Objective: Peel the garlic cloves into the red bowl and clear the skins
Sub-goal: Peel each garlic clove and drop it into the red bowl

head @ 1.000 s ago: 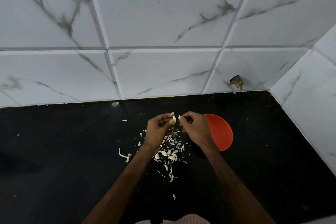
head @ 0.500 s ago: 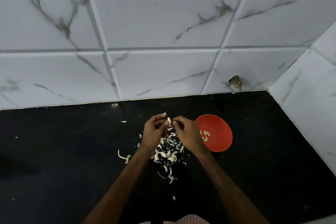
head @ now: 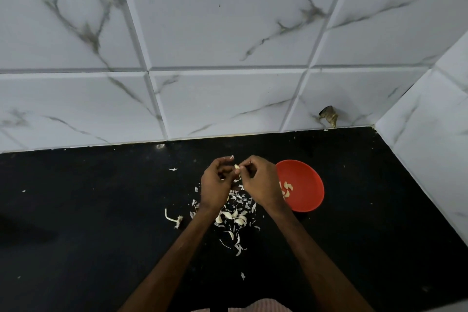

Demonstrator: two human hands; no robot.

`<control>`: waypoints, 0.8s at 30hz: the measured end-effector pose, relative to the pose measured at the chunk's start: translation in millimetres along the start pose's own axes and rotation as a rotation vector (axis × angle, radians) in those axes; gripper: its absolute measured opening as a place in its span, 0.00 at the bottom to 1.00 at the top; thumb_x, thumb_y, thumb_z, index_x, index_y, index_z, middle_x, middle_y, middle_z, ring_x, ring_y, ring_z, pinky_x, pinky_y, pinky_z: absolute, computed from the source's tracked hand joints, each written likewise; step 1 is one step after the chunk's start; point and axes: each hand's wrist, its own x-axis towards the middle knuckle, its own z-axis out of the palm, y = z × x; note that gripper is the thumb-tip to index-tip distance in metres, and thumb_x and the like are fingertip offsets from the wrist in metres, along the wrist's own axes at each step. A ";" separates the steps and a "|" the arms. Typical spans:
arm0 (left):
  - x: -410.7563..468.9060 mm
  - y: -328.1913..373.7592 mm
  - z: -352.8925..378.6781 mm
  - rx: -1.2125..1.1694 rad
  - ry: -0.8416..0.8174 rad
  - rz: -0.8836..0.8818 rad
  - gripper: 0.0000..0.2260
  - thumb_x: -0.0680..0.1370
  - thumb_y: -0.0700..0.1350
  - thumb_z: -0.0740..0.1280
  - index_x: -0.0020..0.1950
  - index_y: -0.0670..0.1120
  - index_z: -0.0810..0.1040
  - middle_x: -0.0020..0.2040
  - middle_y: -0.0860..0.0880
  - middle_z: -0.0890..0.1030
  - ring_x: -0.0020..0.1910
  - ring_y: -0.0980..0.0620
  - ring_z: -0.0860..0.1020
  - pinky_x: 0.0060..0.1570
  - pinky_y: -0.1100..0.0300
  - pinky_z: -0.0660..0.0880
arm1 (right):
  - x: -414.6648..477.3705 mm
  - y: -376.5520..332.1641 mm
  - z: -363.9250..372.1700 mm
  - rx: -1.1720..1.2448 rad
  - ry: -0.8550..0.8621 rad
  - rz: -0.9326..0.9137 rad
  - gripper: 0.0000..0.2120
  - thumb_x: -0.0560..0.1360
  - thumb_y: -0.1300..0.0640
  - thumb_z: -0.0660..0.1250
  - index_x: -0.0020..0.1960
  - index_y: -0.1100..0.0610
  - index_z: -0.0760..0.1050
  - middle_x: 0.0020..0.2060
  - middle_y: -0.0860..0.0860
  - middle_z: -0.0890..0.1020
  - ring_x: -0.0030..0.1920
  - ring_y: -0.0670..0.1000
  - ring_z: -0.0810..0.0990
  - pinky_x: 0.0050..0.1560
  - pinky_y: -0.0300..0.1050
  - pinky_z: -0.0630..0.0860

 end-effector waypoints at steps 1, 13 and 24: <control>-0.2 0.8 -1.4 0.004 0.003 0.006 0.15 0.78 0.35 0.71 0.64 0.42 0.77 0.47 0.46 0.86 0.46 0.48 0.85 0.38 0.52 0.83 | 0.5 0.3 -1.0 0.025 -0.009 -0.007 0.01 0.77 0.62 0.71 0.48 0.58 0.81 0.41 0.47 0.84 0.41 0.42 0.83 0.44 0.37 0.80; 9.8 11.4 -15.8 0.212 -0.170 0.072 0.20 0.76 0.36 0.74 0.67 0.41 0.76 0.49 0.48 0.87 0.51 0.49 0.85 0.46 0.67 0.78 | 6.0 8.6 -16.4 0.131 -0.148 -0.061 0.09 0.75 0.63 0.73 0.53 0.53 0.84 0.48 0.45 0.82 0.50 0.41 0.81 0.51 0.34 0.78; 7.4 9.7 -17.3 -0.036 -0.265 -0.089 0.17 0.78 0.35 0.70 0.67 0.42 0.75 0.50 0.42 0.85 0.41 0.54 0.81 0.29 0.63 0.76 | 8.4 10.4 -14.6 0.121 -0.111 -0.034 0.04 0.76 0.64 0.72 0.47 0.56 0.80 0.44 0.48 0.82 0.45 0.43 0.80 0.47 0.35 0.76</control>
